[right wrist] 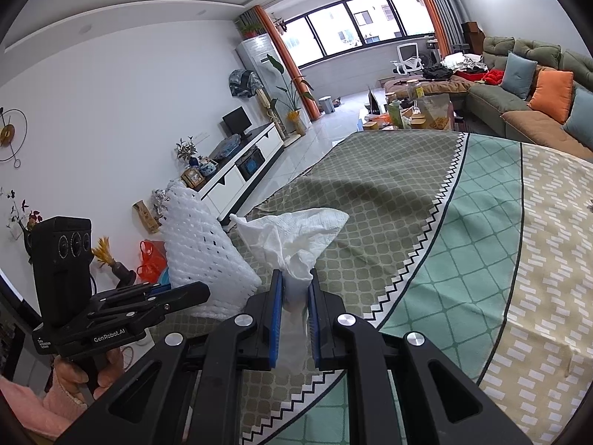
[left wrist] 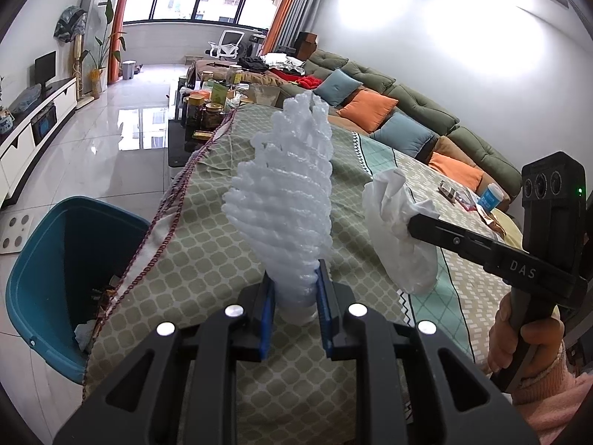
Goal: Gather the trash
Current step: 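Lift the foam net and plastic bag and carry them toward the teal bin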
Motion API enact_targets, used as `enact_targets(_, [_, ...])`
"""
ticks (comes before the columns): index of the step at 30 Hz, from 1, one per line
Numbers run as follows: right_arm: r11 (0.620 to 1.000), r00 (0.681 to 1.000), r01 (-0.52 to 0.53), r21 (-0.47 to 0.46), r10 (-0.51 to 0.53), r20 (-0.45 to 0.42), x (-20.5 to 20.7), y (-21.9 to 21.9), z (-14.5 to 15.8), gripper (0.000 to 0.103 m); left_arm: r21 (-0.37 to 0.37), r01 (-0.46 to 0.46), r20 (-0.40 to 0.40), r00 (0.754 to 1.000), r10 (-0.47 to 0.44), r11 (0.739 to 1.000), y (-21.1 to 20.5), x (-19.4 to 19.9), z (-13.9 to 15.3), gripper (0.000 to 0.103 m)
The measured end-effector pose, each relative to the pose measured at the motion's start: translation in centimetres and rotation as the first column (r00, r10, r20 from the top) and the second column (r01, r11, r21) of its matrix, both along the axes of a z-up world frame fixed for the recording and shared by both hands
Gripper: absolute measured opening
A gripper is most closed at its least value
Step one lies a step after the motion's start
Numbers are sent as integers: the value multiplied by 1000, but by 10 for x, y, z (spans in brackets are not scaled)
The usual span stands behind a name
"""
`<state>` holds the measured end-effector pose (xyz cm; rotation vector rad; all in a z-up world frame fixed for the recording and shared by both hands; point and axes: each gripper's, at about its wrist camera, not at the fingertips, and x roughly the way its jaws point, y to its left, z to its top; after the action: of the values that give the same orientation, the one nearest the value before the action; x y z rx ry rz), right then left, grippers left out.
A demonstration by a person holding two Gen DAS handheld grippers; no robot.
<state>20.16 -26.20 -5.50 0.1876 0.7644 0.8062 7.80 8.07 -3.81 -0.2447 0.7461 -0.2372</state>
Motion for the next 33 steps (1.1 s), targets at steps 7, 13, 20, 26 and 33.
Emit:
enact_targets(7, [1000,1000,-3,3,3,-4,-1,4,0,13,0,-7,-3,1000,7,1000,2,-1,-2,21])
enact_targets(13, [1000,1000,-9,6,10,-11,-2,8,0,13,1,-16,-6,1000,16,1000,5,-1,-2,21])
enact_targets(20, [1000,1000,-14,9,15,-13,1,10,0,13,3,-27,-5,1000,27,1000,5,0,-3,21])
enact_targets(26, [1000,1000,-19,11,19,-15,1,13,0,13,2,-34,-4,999,34,999,11,-2,-4,21])
enact_targets(33, [1000,1000,-27,12,27,-16,0,18,1,13,0,-45,-3,999,45,999,13,-3,-4,21])
